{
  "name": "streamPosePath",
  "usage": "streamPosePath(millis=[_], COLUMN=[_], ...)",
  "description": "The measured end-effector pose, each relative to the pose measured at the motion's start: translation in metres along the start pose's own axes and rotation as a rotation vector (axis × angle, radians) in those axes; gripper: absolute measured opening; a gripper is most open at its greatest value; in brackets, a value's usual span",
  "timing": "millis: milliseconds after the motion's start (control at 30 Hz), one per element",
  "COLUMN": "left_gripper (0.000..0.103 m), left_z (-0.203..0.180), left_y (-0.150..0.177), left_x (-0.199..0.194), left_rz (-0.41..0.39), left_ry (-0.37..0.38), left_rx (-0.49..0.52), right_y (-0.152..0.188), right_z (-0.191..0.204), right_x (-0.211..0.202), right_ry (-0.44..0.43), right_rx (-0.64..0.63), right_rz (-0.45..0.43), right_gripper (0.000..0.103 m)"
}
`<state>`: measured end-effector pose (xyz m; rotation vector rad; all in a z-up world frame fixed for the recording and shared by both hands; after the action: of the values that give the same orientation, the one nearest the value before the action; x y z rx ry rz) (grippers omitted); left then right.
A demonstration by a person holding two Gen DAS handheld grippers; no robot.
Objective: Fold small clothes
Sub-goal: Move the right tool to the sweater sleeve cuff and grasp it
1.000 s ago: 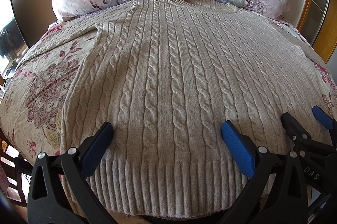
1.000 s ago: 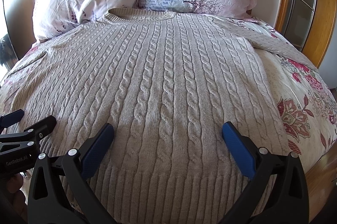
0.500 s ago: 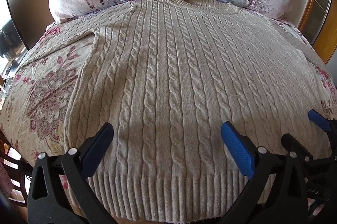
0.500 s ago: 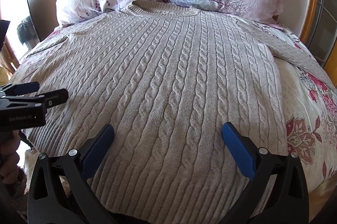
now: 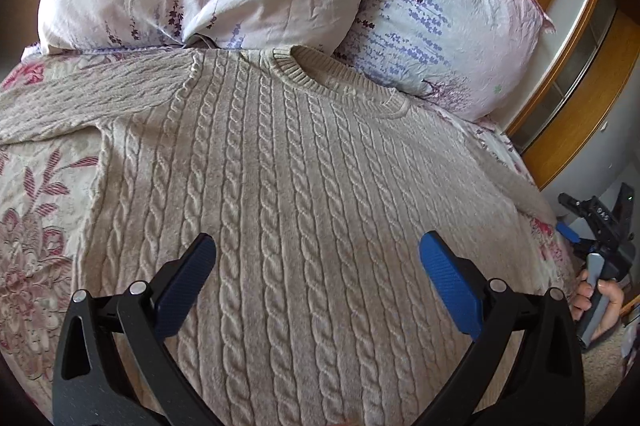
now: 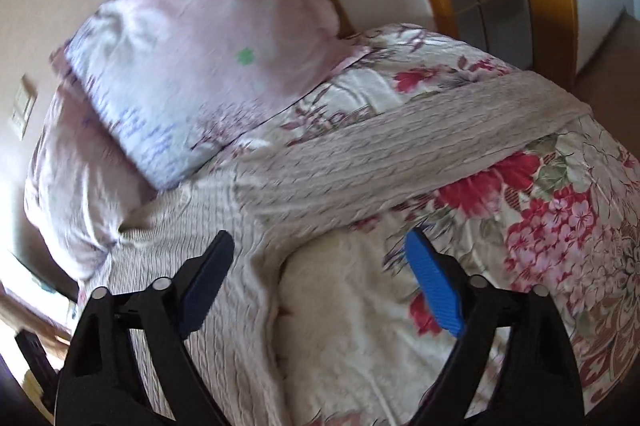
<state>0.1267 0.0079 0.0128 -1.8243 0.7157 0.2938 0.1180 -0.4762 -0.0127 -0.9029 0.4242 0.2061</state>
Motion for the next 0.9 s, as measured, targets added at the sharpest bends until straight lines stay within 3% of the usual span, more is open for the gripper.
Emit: streamPosePath(millis=[67,167,300,400,733,900], left_gripper=[0.101,0.101,0.101,0.101,0.101,0.101], left_z=[0.008,0.017,0.027,0.033,0.04,0.041], left_y=[-0.001,-0.003,-0.004,0.0,0.003,0.002], left_x=[0.003,0.005,0.011,0.017,0.021,0.021], left_rz=[-0.043,-0.093,-0.079,-0.059,-0.057,-0.059], left_ry=[0.03,0.001,0.01,0.041,0.071,0.074], left_rx=[-0.062,-0.077,-0.101,-0.145,-0.198,-0.203], right_y=[-0.013,-0.021,-0.021,-0.019,-0.021,-0.034], right_z=[-0.023,-0.052,-0.077,-0.088,-0.11,-0.091], right_x=[0.013,0.026,0.036,0.042,0.047,0.037], right_ry=[0.038,0.106,0.172,0.184,0.183,0.13], right_rx=[0.093,0.213,0.307,0.357,0.439,0.364], right_rz=[0.005,0.018,0.028,0.02,-0.07,-0.157], right_gripper=[0.068,0.066,0.064,0.055,0.014,0.011])
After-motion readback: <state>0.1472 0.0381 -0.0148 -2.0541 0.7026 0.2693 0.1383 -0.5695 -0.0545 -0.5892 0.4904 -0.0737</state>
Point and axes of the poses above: each gripper's, at about its wrist camera, not at the fingertips, and x roughly the way its jaws point, z to its left, y to its underside, the point moved 4 cm from there along x, roughly the way its jaws point, and after that the axes turned 12 degrees about -z, right-handed, at the moved point
